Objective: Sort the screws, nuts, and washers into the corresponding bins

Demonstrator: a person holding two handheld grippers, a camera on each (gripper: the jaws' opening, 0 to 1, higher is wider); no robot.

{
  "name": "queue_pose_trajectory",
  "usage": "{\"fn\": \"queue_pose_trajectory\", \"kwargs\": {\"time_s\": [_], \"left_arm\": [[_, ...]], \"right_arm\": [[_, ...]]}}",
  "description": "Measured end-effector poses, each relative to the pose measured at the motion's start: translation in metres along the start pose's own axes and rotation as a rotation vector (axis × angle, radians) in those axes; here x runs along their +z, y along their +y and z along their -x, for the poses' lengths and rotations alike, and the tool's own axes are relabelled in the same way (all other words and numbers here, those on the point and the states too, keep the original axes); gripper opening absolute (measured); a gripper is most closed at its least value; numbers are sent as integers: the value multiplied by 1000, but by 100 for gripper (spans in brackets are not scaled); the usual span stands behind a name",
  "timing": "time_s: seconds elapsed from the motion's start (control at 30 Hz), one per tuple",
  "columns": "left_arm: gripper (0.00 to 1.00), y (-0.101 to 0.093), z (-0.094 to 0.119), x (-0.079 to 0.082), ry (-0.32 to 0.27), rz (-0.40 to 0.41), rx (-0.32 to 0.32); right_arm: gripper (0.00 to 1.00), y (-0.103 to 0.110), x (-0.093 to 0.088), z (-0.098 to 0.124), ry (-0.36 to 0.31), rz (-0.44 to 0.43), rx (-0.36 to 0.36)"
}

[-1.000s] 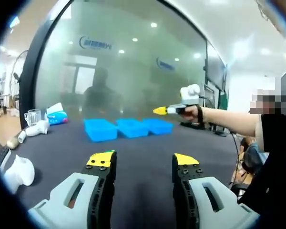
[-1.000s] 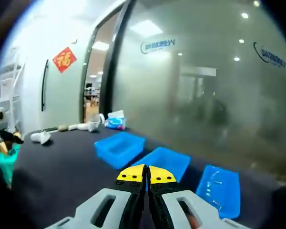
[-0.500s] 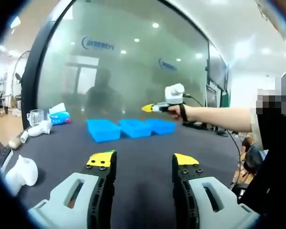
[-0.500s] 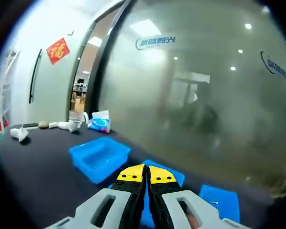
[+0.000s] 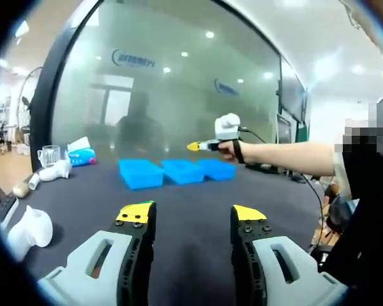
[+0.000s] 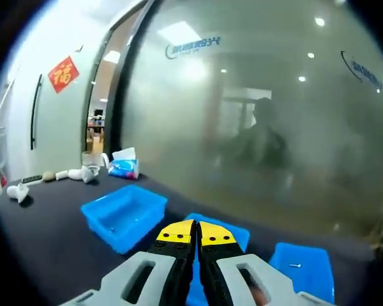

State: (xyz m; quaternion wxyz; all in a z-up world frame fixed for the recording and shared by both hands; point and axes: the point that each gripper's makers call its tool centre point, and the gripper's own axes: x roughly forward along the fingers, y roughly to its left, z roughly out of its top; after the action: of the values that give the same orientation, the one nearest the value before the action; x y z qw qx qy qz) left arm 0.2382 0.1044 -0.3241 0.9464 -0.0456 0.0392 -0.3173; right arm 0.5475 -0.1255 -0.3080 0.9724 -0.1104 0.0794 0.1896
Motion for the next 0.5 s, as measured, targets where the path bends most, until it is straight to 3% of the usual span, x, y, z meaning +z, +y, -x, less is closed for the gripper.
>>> {"fn": "queue_pose_trajectory", "kwargs": {"time_s": [0.27,0.43,0.5], "left_arm": [[46,-1,-1,2,-1,-2,-3],[46,-3,-1,1,1,-3,-6],[46,-4,-1,1,4,-2,-8]], "right_arm": [[0,0,0,0,-3,-12,-1],[6,-2,-1,3,-2,31,-10],[13,-2,-1,5,-4,34,-4]]}}
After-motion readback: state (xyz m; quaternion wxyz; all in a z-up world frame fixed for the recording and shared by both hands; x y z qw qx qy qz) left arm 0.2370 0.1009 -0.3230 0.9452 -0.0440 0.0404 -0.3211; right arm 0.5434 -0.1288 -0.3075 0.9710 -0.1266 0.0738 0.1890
